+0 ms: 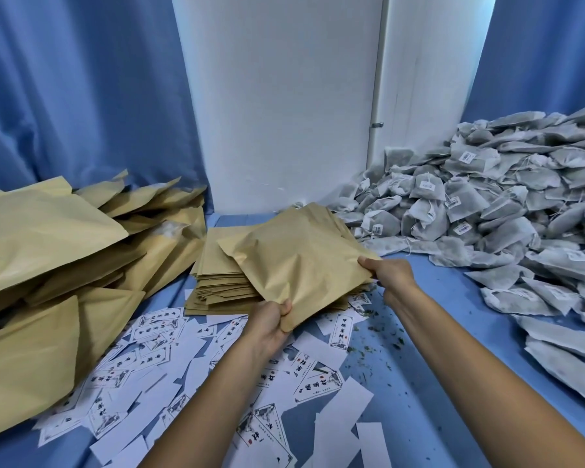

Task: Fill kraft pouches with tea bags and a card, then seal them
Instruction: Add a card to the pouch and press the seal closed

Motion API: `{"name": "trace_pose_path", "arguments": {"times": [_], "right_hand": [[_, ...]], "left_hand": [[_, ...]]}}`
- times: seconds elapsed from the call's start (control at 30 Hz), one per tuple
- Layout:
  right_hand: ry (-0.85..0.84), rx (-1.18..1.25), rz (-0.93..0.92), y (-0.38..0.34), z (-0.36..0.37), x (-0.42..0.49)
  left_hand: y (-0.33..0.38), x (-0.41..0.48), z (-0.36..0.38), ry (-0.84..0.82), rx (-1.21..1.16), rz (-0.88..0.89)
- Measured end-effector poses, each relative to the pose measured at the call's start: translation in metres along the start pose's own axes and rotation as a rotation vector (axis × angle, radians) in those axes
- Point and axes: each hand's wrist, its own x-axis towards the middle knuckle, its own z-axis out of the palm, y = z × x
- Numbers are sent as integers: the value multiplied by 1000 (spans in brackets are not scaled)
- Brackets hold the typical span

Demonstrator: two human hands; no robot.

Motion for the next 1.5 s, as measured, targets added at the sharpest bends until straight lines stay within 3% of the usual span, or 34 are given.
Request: {"name": "trace_pose_path", "arguments": {"times": [0.17, 0.33, 0.57, 0.7, 0.87, 1.03, 1.2, 1.33, 1.5], "right_hand": [[-2, 109, 30, 18, 1, 1], [138, 82, -23, 23, 2, 4], [-98, 91, 17, 29, 4, -3], [-1, 59, -29, 26, 2, -1], [-136, -4, 24, 31, 4, -6], [-43, 25, -51, 35, 7, -10], [-195, -2, -52, 41, 12, -21], [-43, -31, -95, 44, 14, -23], [-195, 2, -54, 48, 17, -31]], "left_hand": [[-7, 3, -7, 52, 145, 26], [-10, 3, -10, 73, 218, 18], [-19, 4, -1, 83, 97, 79], [-22, 3, 1, 81, 89, 57], [-22, 2, 1, 90, 72, 62], [-23, 0, 2, 95, 77, 44], [-26, 1, 0, 104, 54, 82], [-29, 1, 0, 89, 41, 44], [-31, 5, 0, 96, 10, 68]]}}
